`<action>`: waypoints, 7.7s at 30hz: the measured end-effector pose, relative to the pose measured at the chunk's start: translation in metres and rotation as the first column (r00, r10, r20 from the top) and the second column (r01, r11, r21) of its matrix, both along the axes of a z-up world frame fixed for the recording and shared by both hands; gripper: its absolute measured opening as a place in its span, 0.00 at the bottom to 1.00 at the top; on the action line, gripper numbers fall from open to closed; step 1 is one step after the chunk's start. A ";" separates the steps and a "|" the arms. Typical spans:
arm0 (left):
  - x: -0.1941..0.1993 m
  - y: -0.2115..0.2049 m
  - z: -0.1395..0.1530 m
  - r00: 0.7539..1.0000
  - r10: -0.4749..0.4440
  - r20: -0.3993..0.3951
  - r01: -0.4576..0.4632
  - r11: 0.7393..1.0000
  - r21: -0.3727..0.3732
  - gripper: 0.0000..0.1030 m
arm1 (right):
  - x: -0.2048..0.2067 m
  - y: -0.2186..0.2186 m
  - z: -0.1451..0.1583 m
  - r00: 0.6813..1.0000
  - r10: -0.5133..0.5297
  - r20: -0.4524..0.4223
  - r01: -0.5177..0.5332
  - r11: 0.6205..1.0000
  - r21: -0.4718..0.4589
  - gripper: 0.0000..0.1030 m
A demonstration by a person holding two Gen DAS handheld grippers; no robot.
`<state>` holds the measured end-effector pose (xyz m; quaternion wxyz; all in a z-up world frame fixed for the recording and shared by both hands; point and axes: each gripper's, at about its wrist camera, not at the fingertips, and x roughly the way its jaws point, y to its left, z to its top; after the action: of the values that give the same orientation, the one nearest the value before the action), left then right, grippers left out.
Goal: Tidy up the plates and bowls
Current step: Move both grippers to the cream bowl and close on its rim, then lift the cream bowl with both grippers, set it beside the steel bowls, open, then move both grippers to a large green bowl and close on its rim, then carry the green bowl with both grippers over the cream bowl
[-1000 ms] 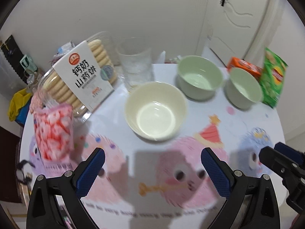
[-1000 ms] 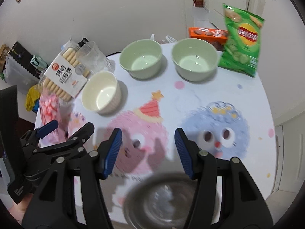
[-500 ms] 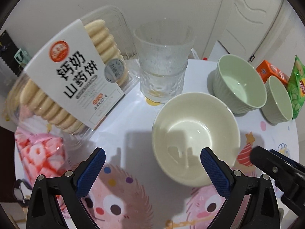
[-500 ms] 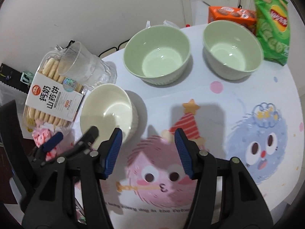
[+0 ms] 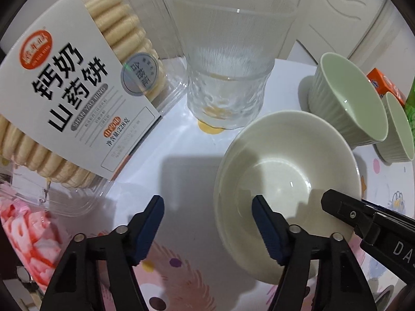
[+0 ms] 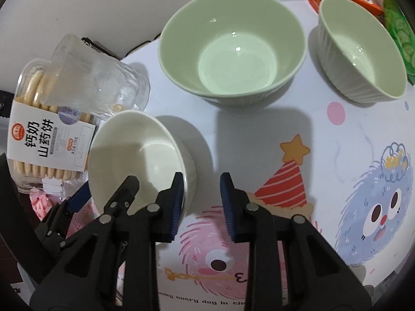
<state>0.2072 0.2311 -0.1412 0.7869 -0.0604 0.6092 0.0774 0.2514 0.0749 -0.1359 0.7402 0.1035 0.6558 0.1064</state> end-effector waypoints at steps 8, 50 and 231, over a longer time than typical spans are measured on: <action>0.009 -0.002 -0.002 1.000 -0.017 0.016 0.017 1.000 -0.024 0.25 | 0.006 0.010 -0.004 0.999 0.031 -0.014 -0.031 1.000 0.002 0.10; -0.015 -0.128 0.063 0.982 -0.176 0.075 0.182 0.980 -0.077 0.07 | -0.064 -0.094 0.042 0.997 -0.061 0.047 0.061 0.998 -0.012 0.09; -0.133 -0.342 0.112 0.966 -0.229 0.119 0.241 0.966 -0.096 0.14 | -0.192 -0.303 0.108 0.979 -0.181 0.090 0.180 0.983 0.022 0.17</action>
<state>0.0745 -0.1111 -0.0294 0.8175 -0.0349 0.5725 -0.0534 0.0598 -0.2280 -0.0281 0.7755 0.1626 0.6081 0.0478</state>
